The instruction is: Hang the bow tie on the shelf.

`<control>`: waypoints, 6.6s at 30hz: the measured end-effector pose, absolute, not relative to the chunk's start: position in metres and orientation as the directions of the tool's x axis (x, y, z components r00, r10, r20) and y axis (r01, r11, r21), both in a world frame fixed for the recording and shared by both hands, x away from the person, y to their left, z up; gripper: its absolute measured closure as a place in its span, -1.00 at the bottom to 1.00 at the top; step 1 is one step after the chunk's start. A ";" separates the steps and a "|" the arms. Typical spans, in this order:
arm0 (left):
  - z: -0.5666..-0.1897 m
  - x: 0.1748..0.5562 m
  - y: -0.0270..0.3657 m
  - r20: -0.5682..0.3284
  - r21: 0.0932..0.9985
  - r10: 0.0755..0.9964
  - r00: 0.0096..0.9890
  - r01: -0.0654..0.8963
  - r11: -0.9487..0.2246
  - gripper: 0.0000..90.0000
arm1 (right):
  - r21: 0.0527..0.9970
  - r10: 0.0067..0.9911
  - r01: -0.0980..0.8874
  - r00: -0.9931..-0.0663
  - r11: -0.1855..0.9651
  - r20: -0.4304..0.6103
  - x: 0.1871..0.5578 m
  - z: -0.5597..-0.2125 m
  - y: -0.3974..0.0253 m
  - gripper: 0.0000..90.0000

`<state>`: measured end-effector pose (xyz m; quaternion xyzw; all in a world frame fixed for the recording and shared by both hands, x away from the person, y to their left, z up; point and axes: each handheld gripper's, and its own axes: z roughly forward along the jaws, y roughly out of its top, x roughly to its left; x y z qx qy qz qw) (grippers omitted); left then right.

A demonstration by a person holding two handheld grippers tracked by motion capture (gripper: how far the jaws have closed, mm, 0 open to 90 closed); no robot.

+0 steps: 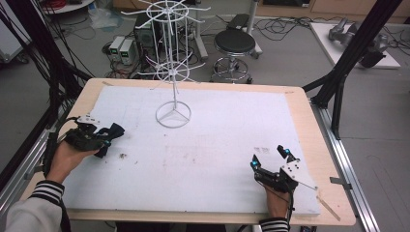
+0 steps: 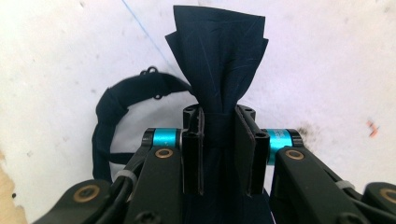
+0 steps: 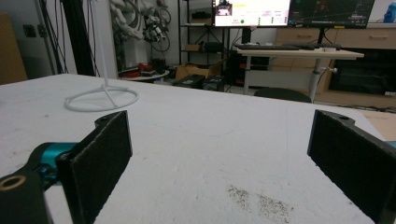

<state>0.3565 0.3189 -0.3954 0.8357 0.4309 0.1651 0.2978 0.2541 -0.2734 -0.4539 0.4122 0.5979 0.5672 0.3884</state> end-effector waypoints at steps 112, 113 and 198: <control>-0.269 0.393 0.206 -0.045 0.958 0.778 0.627 0.249 -0.145 0.66 | 0.998 0.931 0.059 -0.364 0.009 0.013 0.254 -0.454 -0.274 -0.88; -0.269 0.393 0.204 -0.044 0.958 0.777 0.627 0.248 -0.146 0.66 | 0.998 0.931 0.059 -0.364 0.009 0.014 0.254 -0.454 -0.274 -0.88; -0.364 0.313 0.269 0.036 0.995 0.718 0.695 0.045 -0.093 -0.62 | 0.999 0.932 0.048 -0.362 0.015 0.003 0.253 -0.454 -0.273 -0.88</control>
